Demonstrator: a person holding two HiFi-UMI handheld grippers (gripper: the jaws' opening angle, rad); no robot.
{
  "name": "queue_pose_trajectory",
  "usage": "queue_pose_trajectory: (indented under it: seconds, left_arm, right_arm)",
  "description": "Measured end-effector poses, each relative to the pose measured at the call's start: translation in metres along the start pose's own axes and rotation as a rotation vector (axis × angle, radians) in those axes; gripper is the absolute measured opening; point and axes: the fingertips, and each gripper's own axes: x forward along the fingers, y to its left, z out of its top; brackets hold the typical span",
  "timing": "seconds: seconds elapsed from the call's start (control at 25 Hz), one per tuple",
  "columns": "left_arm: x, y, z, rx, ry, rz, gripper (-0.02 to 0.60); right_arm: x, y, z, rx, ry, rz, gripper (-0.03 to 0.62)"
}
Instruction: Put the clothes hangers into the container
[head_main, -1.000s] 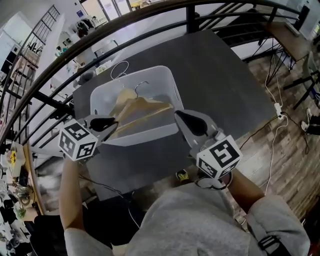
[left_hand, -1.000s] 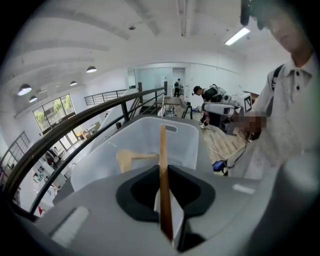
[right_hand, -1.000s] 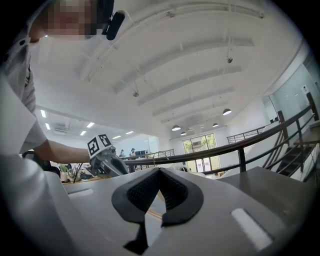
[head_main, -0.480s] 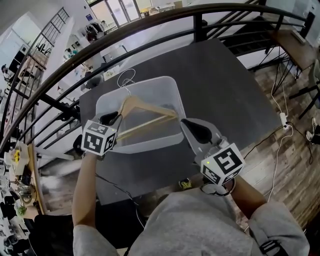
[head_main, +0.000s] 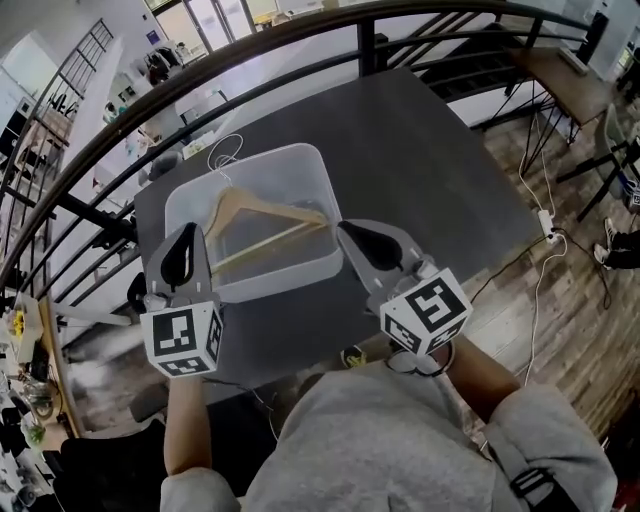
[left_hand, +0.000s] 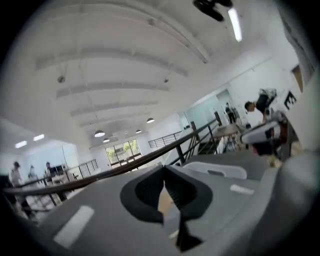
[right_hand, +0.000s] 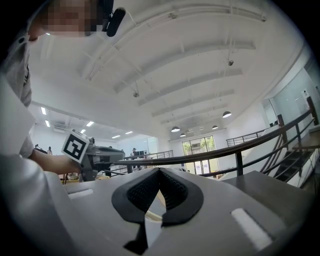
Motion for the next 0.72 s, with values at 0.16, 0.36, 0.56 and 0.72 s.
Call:
queue_pose_trajectory:
  seconds: [0.16,0.36,0.56,0.72]
  left_arm:
    - [-0.019,-0.03,-0.005,-0.245,-0.016,-0.018,0.011]
    - [-0.036,-0.064,-0.013,-0.319,-0.016,-0.047,0.011]
    - [-0.042,-0.08,-0.022,-0.317,-0.003,-0.064,0.011]
    - [-0.044,-0.085,-0.027,-0.343,0.009,-0.08,0.011]
  right_arm:
    - [-0.008,0.002,-0.001,-0.012,0.01,-0.02,0.0]
    - [-0.015,0.002,-0.012,-0.044,0.047,-0.053,-0.002]
    - [-0.017,0.002,-0.016,-0.034,0.063,-0.056,-0.001]
    - [-0.017,0.003,-0.017,-0.03,0.065,-0.06,-0.001]
